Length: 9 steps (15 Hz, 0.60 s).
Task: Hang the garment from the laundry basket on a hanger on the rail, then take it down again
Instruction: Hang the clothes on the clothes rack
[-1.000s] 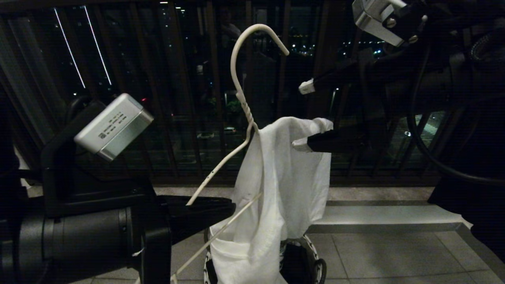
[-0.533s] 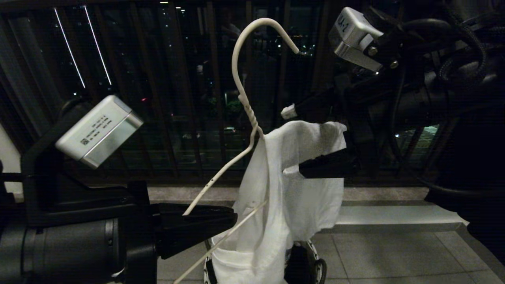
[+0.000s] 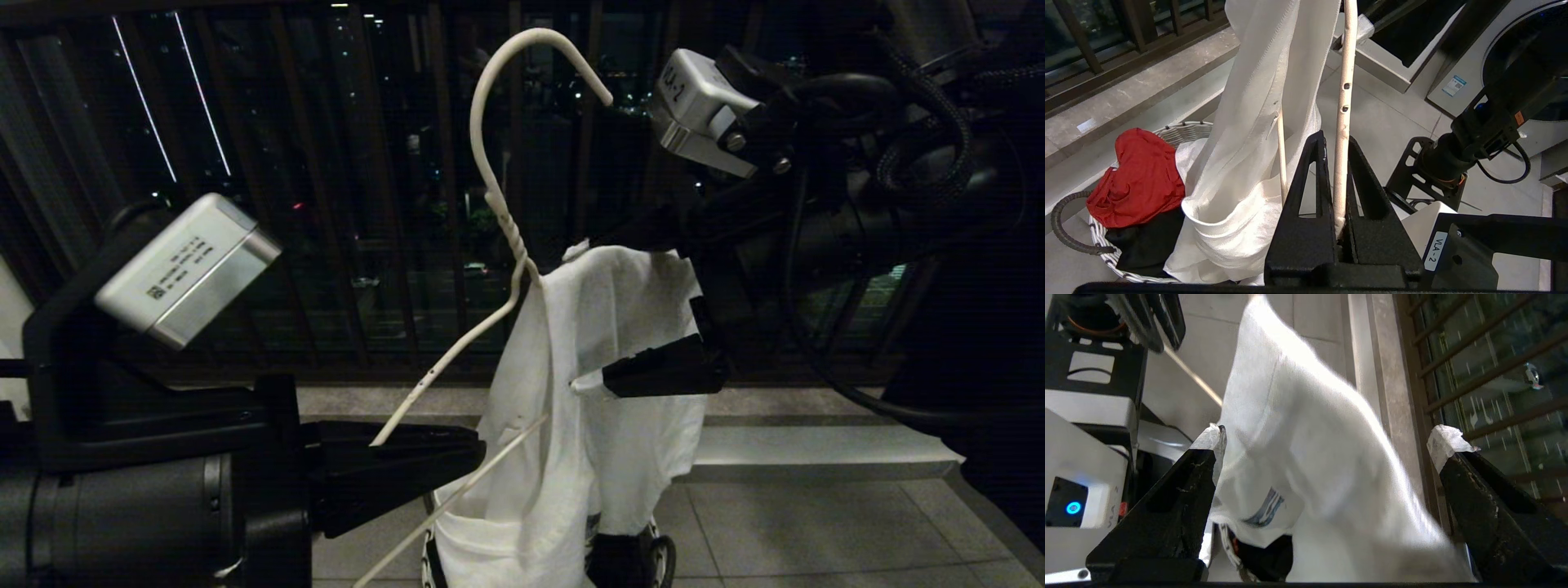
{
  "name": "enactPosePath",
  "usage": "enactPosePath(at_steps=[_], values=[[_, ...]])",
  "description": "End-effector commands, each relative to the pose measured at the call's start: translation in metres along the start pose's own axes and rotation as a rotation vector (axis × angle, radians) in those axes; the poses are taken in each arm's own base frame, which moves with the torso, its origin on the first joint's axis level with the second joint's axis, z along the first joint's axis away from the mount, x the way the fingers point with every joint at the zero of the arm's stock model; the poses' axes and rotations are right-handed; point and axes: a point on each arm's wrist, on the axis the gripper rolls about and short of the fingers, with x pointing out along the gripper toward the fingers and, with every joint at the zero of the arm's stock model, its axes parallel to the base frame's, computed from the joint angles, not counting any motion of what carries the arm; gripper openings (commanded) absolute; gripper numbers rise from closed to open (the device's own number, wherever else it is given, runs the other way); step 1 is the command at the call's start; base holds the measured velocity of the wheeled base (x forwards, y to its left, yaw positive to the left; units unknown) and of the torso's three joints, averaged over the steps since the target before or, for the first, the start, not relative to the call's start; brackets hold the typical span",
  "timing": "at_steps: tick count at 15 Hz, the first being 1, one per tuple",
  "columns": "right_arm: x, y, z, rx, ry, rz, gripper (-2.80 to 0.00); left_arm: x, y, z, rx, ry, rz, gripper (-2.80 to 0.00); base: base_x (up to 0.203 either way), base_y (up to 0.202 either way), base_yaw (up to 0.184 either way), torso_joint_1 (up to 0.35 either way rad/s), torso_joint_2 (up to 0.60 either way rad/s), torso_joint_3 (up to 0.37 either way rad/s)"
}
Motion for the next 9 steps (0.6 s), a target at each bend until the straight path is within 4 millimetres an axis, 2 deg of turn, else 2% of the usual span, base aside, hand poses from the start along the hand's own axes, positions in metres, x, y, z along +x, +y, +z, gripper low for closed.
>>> enactPosePath(at_steps=[1,9], values=[[0.0058,-0.0015,-0.0005,-0.003,-0.001,0.014,0.00,-0.0026,-0.0007,0.0008,0.001,-0.009,-0.003,-2.80,0.000,0.000,0.000,0.000,0.00,0.000],[0.0075,-0.0027,0.0015,-0.005,-0.044,0.038,0.00,-0.0109,-0.0030,0.0033,0.008,-0.037,-0.011,-2.80,0.000,0.000,0.000,0.000,0.00,0.000]])
